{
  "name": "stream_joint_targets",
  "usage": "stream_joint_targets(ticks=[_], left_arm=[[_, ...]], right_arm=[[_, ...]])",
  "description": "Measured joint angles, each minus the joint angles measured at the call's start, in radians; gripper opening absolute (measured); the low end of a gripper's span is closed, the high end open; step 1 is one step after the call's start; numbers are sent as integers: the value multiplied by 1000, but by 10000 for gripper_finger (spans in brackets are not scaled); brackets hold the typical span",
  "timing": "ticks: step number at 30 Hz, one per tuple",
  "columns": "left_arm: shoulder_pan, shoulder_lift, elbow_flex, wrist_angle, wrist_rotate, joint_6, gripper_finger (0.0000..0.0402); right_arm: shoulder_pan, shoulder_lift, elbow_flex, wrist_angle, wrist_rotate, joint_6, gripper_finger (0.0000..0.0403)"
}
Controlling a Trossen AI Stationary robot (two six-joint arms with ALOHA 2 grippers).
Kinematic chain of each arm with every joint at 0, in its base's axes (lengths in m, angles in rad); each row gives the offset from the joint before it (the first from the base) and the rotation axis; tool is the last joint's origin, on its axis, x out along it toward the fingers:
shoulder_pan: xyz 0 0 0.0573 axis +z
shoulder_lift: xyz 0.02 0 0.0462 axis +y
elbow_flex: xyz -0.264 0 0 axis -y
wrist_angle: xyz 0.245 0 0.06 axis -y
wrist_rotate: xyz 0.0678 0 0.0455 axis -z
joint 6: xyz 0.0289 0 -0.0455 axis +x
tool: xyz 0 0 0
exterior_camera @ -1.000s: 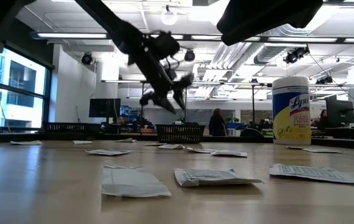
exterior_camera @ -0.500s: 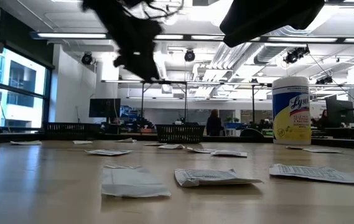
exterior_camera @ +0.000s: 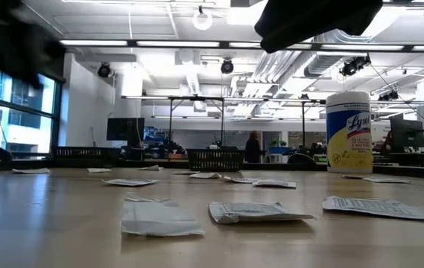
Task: Pick & Place First Aid Supplies
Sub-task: Put the green bandage pack into the right black bin
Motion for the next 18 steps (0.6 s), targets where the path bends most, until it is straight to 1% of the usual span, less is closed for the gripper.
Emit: stream_joint_targets(ticks=[2,5,7,14,18], left_arm=[[-77,46,0,25,-42,-27,123],[-154,103,4,66,-81,-92,118],[-180,141,20,108,-88,-125,117],[-251,257,87,111,-118,-209,117],[-269,294,92,107,-147,-244,117]], right_arm=[[-1,0,0,4,0,0,117],[-1,0,0,7,0,-12,117],[-1,0,0,13,-1,-24,117],[-6,0,0,23,-2,-55,117],[-10,0,0,35,-4,-65,117]])
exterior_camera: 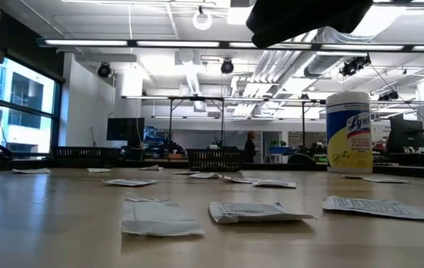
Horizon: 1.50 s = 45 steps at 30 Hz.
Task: Pick & Place First Aid Supplies
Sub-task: Put the green bandage pack into the right black bin
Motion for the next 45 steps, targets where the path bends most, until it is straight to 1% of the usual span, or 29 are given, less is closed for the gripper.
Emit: stream_joint_targets(ticks=[5,10,18,21,26,28,34,36,39,41,45], left_arm=[[3,53,0,4,-7,-30,117],[3,119,0,-8,-7,-58,117],[2,161,4,-35,-27,-133,111],[1,186,2,-58,-34,-167,89],[1,216,3,-70,-55,-189,25],[2,218,3,-76,-66,-187,8],[10,199,6,-93,-122,-128,5],[33,177,15,-109,-115,-94,3],[90,136,24,-143,-121,-41,2],[134,100,36,-137,-128,2,2],[246,27,36,-115,-146,151,1]], right_arm=[[-1,0,0,30,-1,-37,117],[-2,0,0,34,-1,-39,117],[-2,0,0,46,-1,-39,117],[-2,0,0,55,-1,-39,117],[0,0,0,73,-1,-39,117],[2,0,0,79,-1,-39,117],[6,0,0,86,-8,-30,117],[6,0,0,86,-9,-31,117],[6,0,0,86,-17,-20,117],[7,0,0,86,-45,-4,117],[25,0,0,83,-52,6,117]])
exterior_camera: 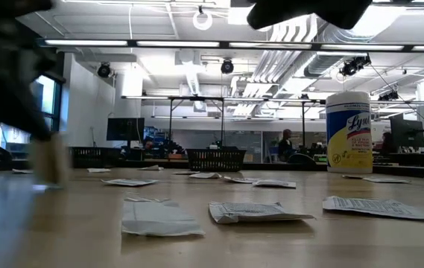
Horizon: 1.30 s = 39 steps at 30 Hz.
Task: Pick & Place First Aid Supplies
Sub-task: Put the green bandage pack into the right black bin
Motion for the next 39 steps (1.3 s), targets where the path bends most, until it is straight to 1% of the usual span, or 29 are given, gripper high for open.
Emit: stream_joint_targets(ticks=[4,5,8,10,13,16,18,19,21,22,25,29,33,39], left_arm=[[140,-88,1,58,-2,188,1],[180,-108,0,59,14,230,1],[336,-160,1,92,79,303,0],[452,-178,1,133,98,341,0],[629,-178,26,239,100,393,0],[792,-135,85,312,140,429,0],[882,-105,125,315,139,431,0],[922,-81,151,343,140,430,0],[988,-41,184,358,134,397,0],[1016,-17,193,355,125,367,0],[1076,73,211,423,132,310,0],[1126,172,250,521,146,260,0],[1147,248,297,516,155,229,0],[1145,290,304,518,135,202,1]], right_arm=[[33,0,0,-2,52,21,117],[40,0,0,-2,64,30,117],[56,0,-2,-3,93,73,117],[57,0,-3,-4,94,93,117],[57,0,-3,-1,94,94,117],[56,0,-3,3,101,95,117],[56,0,-3,13,100,95,117],[56,0,-3,17,100,95,117],[56,0,-3,21,97,90,117],[56,0,-3,25,95,89,117],[53,0,-3,29,92,74,117],[52,0,-3,36,98,51,117],[52,0,-3,49,98,42,117],[52,0,-3,59,97,42,117]])
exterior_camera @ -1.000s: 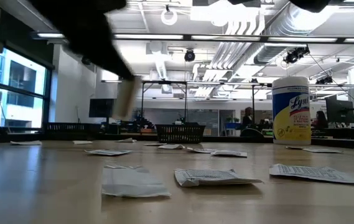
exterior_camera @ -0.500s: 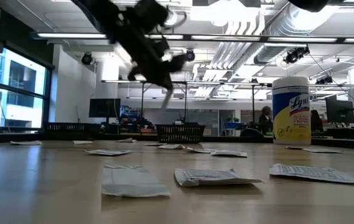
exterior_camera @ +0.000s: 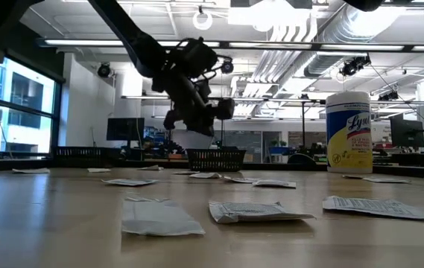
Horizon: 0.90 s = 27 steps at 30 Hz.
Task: Pick & Place First Aid Supplies
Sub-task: Put the green bandage pack into the right black bin
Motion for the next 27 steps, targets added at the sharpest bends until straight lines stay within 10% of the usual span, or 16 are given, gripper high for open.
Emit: stream_joint_targets(ticks=[16,27], left_arm=[[15,-10,0,23,211,113,129],[19,-210,0,-155,425,105,140]], right_arm=[[0,0,0,-7,5,11,117],[-6,0,0,-10,-124,-88,117]])
